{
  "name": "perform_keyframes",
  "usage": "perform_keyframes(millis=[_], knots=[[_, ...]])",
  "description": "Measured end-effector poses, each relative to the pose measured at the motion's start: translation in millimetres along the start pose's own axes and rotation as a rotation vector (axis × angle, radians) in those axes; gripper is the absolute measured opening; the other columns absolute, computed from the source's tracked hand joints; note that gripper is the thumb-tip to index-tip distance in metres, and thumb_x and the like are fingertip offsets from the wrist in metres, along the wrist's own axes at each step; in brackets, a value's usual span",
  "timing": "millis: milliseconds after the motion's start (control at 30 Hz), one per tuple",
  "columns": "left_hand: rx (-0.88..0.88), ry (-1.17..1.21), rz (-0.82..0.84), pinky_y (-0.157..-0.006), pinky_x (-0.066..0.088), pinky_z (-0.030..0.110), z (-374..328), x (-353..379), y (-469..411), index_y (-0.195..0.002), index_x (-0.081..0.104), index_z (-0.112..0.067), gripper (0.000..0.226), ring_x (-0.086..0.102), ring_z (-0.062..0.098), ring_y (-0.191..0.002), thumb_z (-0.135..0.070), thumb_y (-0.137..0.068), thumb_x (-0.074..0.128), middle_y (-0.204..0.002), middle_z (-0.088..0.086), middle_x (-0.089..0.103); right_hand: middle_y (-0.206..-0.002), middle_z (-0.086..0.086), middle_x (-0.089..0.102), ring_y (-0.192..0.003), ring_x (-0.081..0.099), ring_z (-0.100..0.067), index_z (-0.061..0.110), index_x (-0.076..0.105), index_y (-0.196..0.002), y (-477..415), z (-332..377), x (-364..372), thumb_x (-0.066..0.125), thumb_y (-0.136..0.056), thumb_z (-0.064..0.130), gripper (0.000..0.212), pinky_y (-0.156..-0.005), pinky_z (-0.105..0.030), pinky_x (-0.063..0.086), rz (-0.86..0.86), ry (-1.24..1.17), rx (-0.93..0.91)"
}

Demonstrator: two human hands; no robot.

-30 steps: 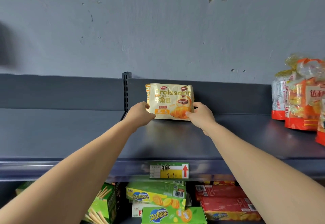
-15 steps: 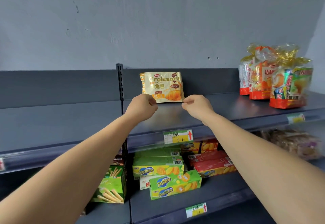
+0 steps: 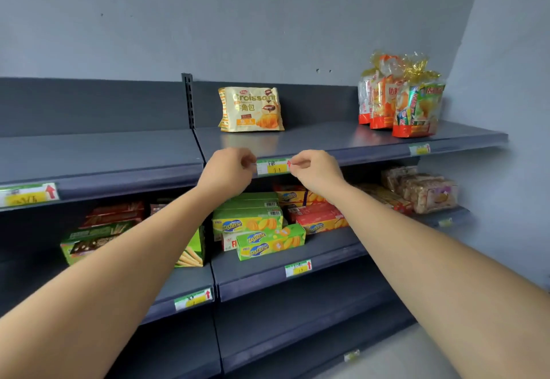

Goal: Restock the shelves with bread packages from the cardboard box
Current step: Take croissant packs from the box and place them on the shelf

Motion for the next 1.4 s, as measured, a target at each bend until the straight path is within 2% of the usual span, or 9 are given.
perform_keyframes(millis=[133,333,433,633,867,1067,1167,1400], knots=[[-0.020,-0.017,0.065,-0.089,0.048,0.031,-4.4,10.6,56.5,-0.113,0.067,-0.012,0.026,0.063,0.024,-0.103,-0.016,-0.089,0.059,-0.109,0.005,0.069,-0.115,0.000,0.069,-0.107,0.062,-0.017,0.020,0.067,-0.117,56.8,-9.8,-3.8,0.063,-0.090,0.025,0.028,-0.095,-0.033,0.049,0.028,0.014,0.020],[-0.014,-0.061,0.170,-0.091,0.048,0.033,-2.5,26.5,130.2,-0.115,0.066,-0.012,0.027,0.061,0.025,-0.106,-0.019,-0.089,0.060,-0.112,0.005,0.068,-0.115,0.001,0.069,-0.106,0.063,-0.018,0.019,0.068,-0.117,143.0,-31.3,-4.5,0.063,-0.090,0.024,0.028,-0.091,-0.031,0.050,0.074,0.070,0.094],[0.016,-0.085,0.232,-0.090,0.047,0.034,-4.2,34.2,164.1,-0.117,0.065,-0.010,0.029,0.060,0.027,-0.109,-0.019,-0.090,0.059,-0.115,0.007,0.067,-0.116,0.002,0.069,-0.107,0.062,-0.018,0.021,0.067,-0.117,186.5,-41.7,-7.9,0.062,-0.089,0.025,0.029,-0.092,-0.036,0.052,0.073,0.114,0.136],[0.102,-0.069,0.362,-0.088,0.049,0.035,-11.6,55.7,242.3,-0.114,0.065,-0.011,0.026,0.059,0.030,-0.108,-0.017,-0.091,0.056,-0.115,0.010,0.066,-0.116,0.003,0.068,-0.107,0.062,-0.017,0.023,0.066,-0.116,286.6,-70.2,-4.9,0.061,-0.090,0.027,0.026,-0.092,-0.032,0.050,0.065,0.152,0.300],[0.130,0.001,0.520,-0.091,0.047,0.035,-25.3,91.1,335.2,-0.112,0.066,-0.011,0.025,0.059,0.028,-0.106,-0.016,-0.089,0.058,-0.113,0.008,0.066,-0.116,0.003,0.069,-0.108,0.063,-0.017,0.022,0.068,-0.114,397.2,-106.0,-8.4,0.061,-0.089,0.024,0.027,-0.094,-0.031,0.049,0.048,0.138,0.473],[0.146,0.034,0.653,-0.093,0.047,0.035,-59.3,143.7,404.9,-0.112,0.066,-0.010,0.025,0.059,0.026,-0.107,-0.016,-0.091,0.056,-0.114,0.006,0.066,-0.113,-0.001,0.070,-0.106,0.064,-0.020,0.019,0.070,-0.112,482.5,-164.2,-29.4,0.061,-0.088,0.020,0.026,-0.094,-0.031,0.050,0.053,0.143,0.621],[0.125,0.037,0.725,-0.088,0.048,0.032,-77.6,181.9,439.2,-0.111,0.066,-0.014,0.024,0.059,0.024,-0.104,-0.019,-0.090,0.056,-0.114,0.005,0.065,-0.114,-0.003,0.071,-0.107,0.065,-0.021,0.018,0.071,-0.112,523.3,-200.3,-44.0,0.062,-0.086,0.019,0.027,-0.094,-0.032,0.050,0.067,0.151,0.682],[0.093,0.026,0.888,-0.090,0.047,0.032,-132.4,271.1,524.2,-0.117,0.064,-0.016,0.027,0.058,0.023,-0.108,-0.021,-0.092,0.055,-0.119,0.004,0.063,-0.119,0.002,0.069,-0.109,0.063,-0.018,0.021,0.070,-0.113,619.9,-286.4,-77.0,0.063,-0.087,0.024,0.027,-0.095,-0.032,0.049,0.106,0.164,0.809]])
Point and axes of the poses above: each hand's wrist, its own y-axis away from the middle knuckle, its own x-axis out of the palm, z = x × y, the point moved 8 cm from there along -y, towards the middle knuckle
